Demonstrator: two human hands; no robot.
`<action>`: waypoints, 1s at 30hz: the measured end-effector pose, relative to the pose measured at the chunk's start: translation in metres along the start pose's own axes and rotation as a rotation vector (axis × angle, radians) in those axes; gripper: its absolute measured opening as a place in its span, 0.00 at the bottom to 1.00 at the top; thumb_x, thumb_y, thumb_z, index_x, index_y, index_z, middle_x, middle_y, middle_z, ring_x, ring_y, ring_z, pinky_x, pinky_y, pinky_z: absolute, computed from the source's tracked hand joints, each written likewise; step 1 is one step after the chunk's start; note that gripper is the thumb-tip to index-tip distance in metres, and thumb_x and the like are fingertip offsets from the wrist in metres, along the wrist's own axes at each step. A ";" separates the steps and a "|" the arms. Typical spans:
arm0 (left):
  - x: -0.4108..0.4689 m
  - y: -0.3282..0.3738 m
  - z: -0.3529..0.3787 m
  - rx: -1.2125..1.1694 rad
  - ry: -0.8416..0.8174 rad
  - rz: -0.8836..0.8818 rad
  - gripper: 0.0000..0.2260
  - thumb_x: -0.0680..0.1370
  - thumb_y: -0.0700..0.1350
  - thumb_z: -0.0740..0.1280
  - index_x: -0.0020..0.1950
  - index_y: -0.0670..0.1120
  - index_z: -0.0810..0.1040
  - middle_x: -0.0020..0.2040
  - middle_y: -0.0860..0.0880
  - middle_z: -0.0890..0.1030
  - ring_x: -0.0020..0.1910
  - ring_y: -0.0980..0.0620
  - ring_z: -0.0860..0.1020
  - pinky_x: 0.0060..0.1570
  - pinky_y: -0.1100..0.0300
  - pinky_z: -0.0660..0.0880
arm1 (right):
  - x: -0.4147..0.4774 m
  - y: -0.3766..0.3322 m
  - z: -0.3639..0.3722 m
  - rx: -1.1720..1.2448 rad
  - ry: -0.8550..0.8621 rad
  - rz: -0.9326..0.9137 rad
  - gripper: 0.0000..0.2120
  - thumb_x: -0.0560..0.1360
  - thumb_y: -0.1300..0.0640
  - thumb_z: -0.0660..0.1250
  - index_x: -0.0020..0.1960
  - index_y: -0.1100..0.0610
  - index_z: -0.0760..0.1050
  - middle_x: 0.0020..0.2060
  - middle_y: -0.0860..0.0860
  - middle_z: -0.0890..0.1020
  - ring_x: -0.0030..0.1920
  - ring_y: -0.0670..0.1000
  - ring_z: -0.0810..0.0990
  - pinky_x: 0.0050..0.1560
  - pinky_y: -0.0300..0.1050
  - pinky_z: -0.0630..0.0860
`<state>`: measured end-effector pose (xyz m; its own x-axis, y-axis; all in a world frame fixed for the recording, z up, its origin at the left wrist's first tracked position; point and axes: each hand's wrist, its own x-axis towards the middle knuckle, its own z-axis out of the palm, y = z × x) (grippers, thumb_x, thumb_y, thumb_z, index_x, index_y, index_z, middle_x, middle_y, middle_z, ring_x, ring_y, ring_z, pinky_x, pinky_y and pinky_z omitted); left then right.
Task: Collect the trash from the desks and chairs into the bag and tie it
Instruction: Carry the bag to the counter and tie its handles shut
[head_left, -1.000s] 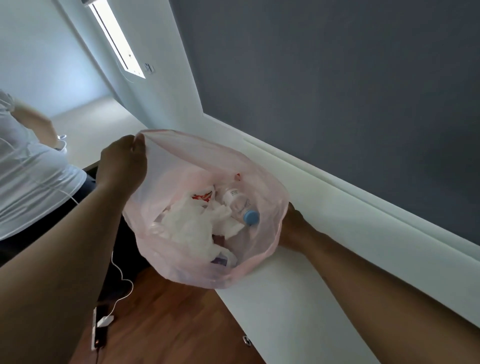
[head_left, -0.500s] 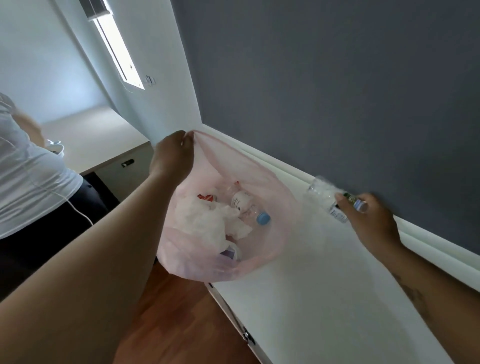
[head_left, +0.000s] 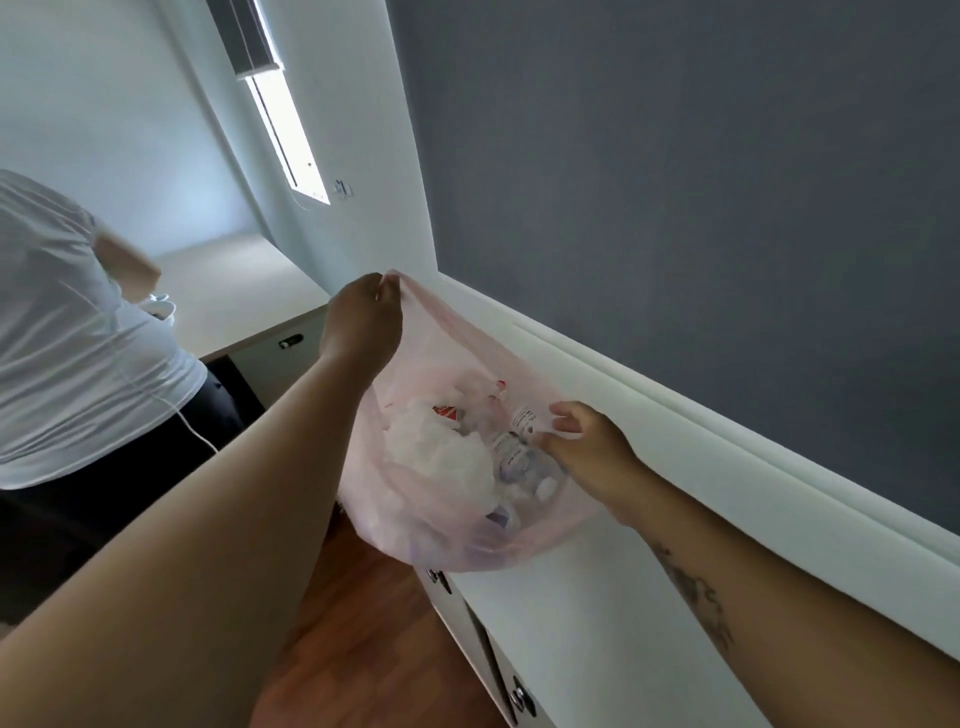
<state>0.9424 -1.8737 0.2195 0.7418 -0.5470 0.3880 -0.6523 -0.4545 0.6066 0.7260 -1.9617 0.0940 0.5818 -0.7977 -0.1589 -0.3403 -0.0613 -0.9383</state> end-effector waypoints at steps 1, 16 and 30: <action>0.002 -0.003 -0.003 -0.003 0.006 -0.007 0.18 0.84 0.51 0.53 0.49 0.44 0.78 0.44 0.46 0.76 0.45 0.45 0.72 0.46 0.55 0.68 | -0.001 0.005 -0.001 -0.060 0.084 -0.069 0.19 0.74 0.53 0.70 0.64 0.52 0.73 0.60 0.50 0.77 0.56 0.52 0.78 0.47 0.42 0.73; 0.034 -0.048 -0.084 0.064 0.217 -0.105 0.19 0.84 0.49 0.54 0.55 0.42 0.82 0.57 0.38 0.81 0.56 0.39 0.76 0.57 0.52 0.69 | 0.029 -0.059 0.015 0.037 -0.099 -0.185 0.14 0.75 0.62 0.62 0.58 0.53 0.78 0.51 0.51 0.82 0.51 0.53 0.80 0.50 0.47 0.77; 0.030 -0.049 -0.053 -0.046 0.231 -0.250 0.20 0.81 0.58 0.53 0.52 0.50 0.82 0.51 0.34 0.81 0.49 0.33 0.80 0.53 0.44 0.77 | 0.054 0.102 -0.018 -0.920 -0.072 -0.182 0.50 0.67 0.24 0.58 0.78 0.45 0.39 0.78 0.54 0.40 0.77 0.61 0.40 0.75 0.60 0.44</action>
<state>1.0048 -1.8310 0.2381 0.8968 -0.2464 0.3675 -0.4424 -0.5193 0.7312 0.7094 -2.0213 -0.0050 0.7172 -0.6921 -0.0807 -0.6718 -0.6561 -0.3440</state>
